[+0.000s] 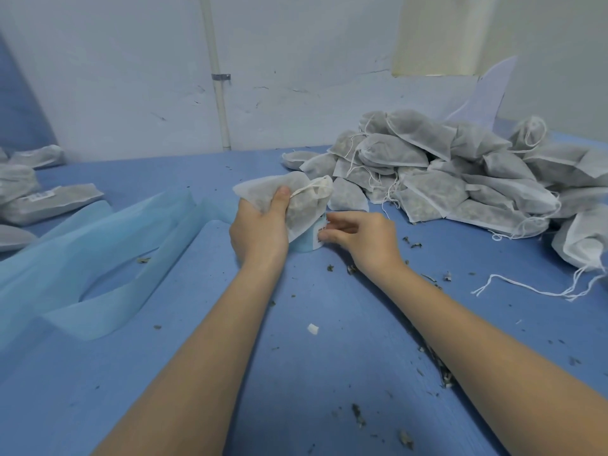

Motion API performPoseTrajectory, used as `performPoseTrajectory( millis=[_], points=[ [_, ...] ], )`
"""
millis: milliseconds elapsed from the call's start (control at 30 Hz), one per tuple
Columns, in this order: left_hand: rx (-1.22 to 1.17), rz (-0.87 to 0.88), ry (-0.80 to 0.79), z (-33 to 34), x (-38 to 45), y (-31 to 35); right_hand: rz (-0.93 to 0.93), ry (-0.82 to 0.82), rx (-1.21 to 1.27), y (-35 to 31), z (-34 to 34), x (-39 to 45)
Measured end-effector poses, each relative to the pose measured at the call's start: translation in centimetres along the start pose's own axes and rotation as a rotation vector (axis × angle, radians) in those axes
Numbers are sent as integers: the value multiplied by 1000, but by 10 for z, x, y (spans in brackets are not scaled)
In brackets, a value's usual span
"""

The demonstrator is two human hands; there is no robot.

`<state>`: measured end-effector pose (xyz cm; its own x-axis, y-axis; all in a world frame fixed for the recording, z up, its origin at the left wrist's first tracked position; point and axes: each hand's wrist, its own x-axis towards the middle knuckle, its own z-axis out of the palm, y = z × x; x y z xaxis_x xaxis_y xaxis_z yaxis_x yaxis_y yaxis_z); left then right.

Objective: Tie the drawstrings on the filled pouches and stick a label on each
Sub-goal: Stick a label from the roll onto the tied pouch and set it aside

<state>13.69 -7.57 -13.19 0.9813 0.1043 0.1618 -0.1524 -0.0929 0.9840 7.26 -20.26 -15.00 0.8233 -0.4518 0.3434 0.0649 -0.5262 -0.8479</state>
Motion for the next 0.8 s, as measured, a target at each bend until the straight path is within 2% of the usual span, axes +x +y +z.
performPoseTrajectory(
  millis=[300, 433, 533, 700, 800],
  points=[
    [23, 7, 4, 0, -1, -1, -2, 47, -86, 3, 3, 2],
    [-1, 12, 2, -1, 0, 0, -118, 48, -232, 0, 1, -3],
    [-1, 29, 2, -1, -1, -1, -178, -69, -300, -3, -4, -10],
    [31, 62, -4, -1, -1, 0, -174, -318, -298, -16, -15, -22],
    [7, 133, -32, -4, -5, 4, -174, -275, -217, -28, -28, -23]
  ],
)
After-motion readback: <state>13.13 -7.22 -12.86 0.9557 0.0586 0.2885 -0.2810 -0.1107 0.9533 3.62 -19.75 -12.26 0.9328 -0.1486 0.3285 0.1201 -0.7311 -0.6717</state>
